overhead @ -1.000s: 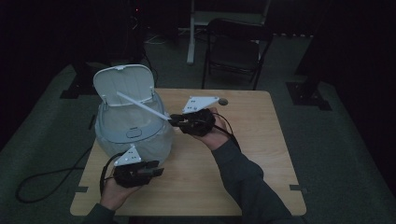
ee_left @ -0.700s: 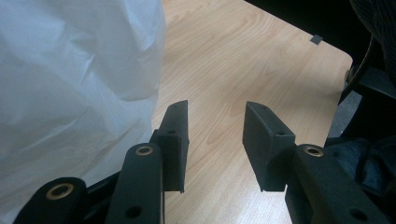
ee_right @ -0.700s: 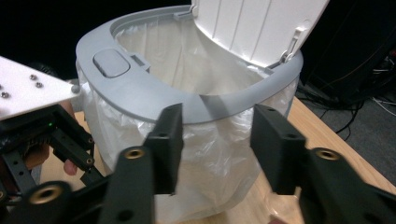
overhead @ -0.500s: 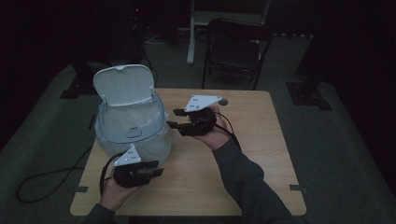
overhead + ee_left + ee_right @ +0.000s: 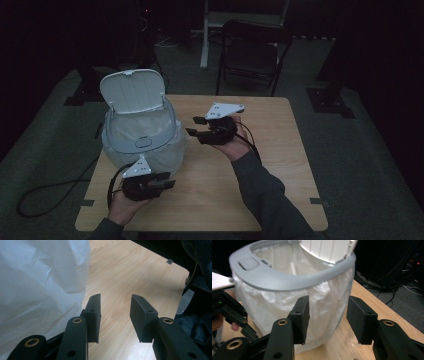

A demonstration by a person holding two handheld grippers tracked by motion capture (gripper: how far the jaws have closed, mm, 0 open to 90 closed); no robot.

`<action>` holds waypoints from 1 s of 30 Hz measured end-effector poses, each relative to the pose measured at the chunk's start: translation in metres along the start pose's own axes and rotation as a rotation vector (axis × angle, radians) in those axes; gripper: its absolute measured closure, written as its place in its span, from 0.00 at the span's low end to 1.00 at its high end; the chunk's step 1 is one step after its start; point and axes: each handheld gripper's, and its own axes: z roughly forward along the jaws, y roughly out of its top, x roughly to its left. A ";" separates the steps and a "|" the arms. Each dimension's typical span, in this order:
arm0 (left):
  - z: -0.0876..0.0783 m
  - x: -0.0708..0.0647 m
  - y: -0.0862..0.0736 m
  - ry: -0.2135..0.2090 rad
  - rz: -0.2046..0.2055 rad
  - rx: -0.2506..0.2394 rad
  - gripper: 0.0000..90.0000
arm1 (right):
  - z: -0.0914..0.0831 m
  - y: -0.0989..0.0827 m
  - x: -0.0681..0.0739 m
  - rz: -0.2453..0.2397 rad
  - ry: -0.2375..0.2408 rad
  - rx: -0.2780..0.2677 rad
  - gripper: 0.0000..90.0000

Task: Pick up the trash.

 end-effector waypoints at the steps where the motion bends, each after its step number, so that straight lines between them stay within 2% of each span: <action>1: 0.000 0.000 0.000 0.000 -0.002 -0.001 0.69 | 0.000 -0.002 -0.001 0.006 0.000 0.002 0.58; 16: 0.001 0.001 0.000 0.002 0.001 -0.001 0.69 | 0.007 -0.024 -0.021 0.036 -0.089 0.022 0.58; 23: 0.003 0.001 0.000 0.002 0.001 -0.001 0.69 | 0.007 -0.036 -0.031 0.068 -0.122 0.012 0.58; 30: 0.005 0.001 0.000 -0.001 0.002 0.001 0.69 | 0.010 -0.048 -0.040 0.101 -0.144 0.023 0.58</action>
